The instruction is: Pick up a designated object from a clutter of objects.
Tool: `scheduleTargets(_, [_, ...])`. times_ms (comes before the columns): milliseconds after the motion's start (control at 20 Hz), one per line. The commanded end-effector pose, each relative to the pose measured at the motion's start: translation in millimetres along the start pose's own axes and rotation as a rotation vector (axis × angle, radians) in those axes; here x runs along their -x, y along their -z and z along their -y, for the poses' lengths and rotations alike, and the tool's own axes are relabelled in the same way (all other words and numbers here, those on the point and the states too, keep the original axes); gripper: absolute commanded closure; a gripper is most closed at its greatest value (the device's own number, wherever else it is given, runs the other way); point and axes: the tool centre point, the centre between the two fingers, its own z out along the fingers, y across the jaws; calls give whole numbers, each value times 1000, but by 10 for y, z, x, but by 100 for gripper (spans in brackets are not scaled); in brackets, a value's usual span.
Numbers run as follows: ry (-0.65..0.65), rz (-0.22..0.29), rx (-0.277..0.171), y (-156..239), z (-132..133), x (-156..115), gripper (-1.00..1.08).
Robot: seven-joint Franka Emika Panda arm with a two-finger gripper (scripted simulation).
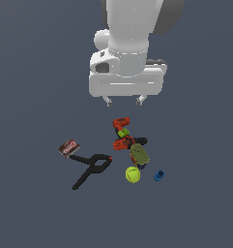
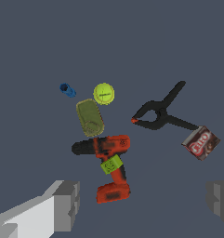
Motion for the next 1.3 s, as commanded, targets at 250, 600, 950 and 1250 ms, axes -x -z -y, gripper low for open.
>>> scheduleTargets(250, [-22, -13, 0, 48, -134, -20, -92])
scheduleTargets(600, [-49, -34, 2, 146, -347, -44, -92])
scheduleTargets(950, [-75, -30, -1, 53, -308, -39, -92])
scheduleTargets(1250, [-145, -25, -8, -160, -249, -22, -92])
